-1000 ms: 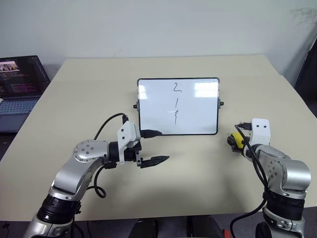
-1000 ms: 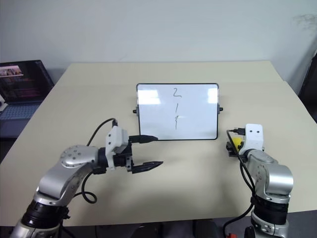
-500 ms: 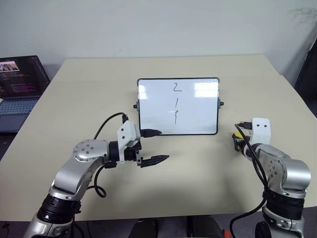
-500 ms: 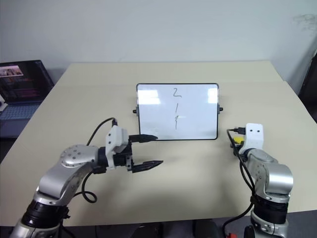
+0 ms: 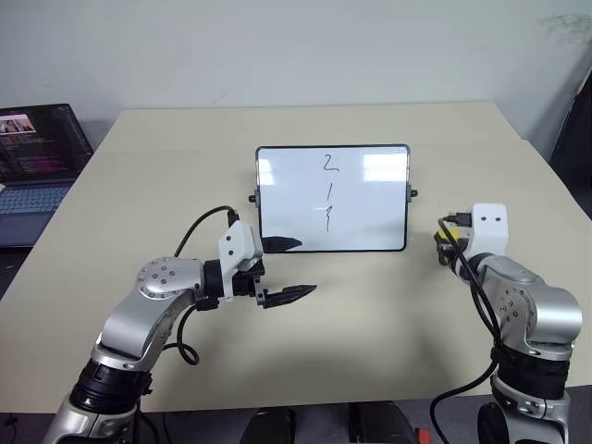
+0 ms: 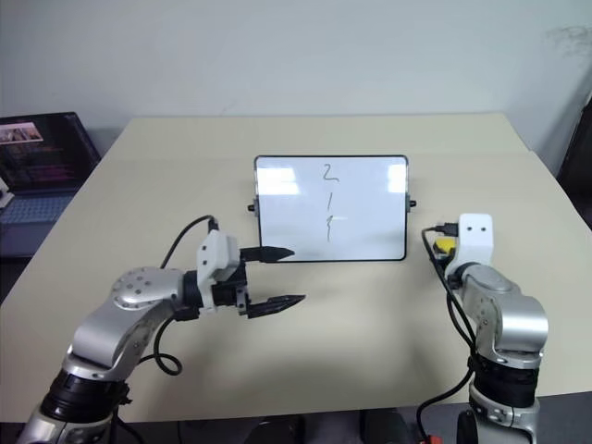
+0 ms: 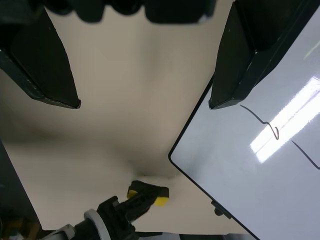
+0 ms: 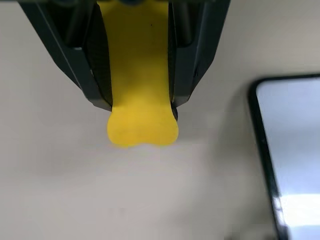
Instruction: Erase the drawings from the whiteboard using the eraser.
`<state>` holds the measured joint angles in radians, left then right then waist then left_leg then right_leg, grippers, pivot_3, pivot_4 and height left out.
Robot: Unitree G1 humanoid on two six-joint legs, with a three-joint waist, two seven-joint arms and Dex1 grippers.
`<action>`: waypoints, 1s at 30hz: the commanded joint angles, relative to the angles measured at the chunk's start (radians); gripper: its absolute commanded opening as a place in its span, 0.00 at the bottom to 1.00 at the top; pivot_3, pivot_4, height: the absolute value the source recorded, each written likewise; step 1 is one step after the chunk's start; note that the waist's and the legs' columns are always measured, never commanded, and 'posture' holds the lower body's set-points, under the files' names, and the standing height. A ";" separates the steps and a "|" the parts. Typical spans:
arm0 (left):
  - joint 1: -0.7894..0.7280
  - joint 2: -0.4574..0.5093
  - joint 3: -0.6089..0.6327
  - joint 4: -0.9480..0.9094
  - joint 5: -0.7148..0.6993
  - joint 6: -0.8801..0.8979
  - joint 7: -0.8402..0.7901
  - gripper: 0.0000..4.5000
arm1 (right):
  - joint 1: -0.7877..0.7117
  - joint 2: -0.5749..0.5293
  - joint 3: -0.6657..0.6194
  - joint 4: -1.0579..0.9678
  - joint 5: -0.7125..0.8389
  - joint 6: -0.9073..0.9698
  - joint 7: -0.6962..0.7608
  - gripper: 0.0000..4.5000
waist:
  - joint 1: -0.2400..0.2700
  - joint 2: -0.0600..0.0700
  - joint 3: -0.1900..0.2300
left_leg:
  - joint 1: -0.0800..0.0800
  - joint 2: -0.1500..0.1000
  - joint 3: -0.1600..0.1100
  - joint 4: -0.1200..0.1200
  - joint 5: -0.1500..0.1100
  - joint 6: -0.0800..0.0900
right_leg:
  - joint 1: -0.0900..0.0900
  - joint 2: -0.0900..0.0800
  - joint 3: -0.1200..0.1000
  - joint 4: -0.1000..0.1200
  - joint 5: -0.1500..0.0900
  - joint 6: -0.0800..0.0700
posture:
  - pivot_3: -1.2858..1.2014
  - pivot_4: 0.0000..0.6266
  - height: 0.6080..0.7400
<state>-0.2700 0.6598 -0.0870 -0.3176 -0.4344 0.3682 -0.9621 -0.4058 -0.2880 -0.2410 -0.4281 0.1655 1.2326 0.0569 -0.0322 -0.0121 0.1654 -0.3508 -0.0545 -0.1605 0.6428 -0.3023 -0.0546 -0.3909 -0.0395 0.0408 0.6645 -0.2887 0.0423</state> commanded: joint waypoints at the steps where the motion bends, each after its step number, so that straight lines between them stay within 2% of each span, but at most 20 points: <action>1: -0.031 -0.028 0.054 -0.016 0.027 -0.019 0.084 1.00 | -0.056 -0.045 0.067 -0.018 -0.024 -0.159 0.033 0.25 | 0.000 0.000 0.000 | 0.000 0.000 0.000 0.000 0.000 0.000 | 0.000 0.000 0.000 0.000 0.000 0.000 | 0.52 0.24 1.00; 10: -0.021 -0.102 0.063 0.045 0.186 -0.066 0.304 1.00 | -0.110 -0.058 0.193 0.069 -0.070 -0.437 0.088 0.25 | 0.000 0.000 0.000 | -0.001 0.000 0.000 0.000 0.001 -0.002 | -0.001 0.000 0.000 0.000 0.000 0.000 | 0.52 0.24 1.00; 16: 0.009 -0.166 0.068 0.045 0.231 -0.058 0.410 1.00 | -0.189 -0.014 0.269 0.196 -0.100 -0.600 0.109 0.25 | -0.001 -0.001 -0.001 | -0.011 0.000 0.001 0.002 0.002 -0.003 | -0.013 0.000 0.000 0.004 0.001 0.000 | 0.52 0.24 1.00; 30: -0.012 -0.255 0.045 0.112 0.290 -0.098 0.482 1.00 | -0.423 0.125 0.360 0.574 -0.153 -0.920 0.158 0.25 | -0.003 -0.001 -0.001 | -0.012 -0.001 0.004 0.004 0.002 -0.003 | -0.019 -0.001 0.002 0.013 0.001 0.000 | 0.52 0.24 1.00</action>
<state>-0.2687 0.4041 -0.0418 -0.1974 -0.1561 0.2977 -0.4836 -0.8003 -0.1694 0.1190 0.1422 0.0208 0.3614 0.2039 -0.0354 -0.0132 0.1648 -0.3633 -0.0555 -0.1561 0.6469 -0.3002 -0.0580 -0.4102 -0.0403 0.0432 0.6773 -0.2880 0.0423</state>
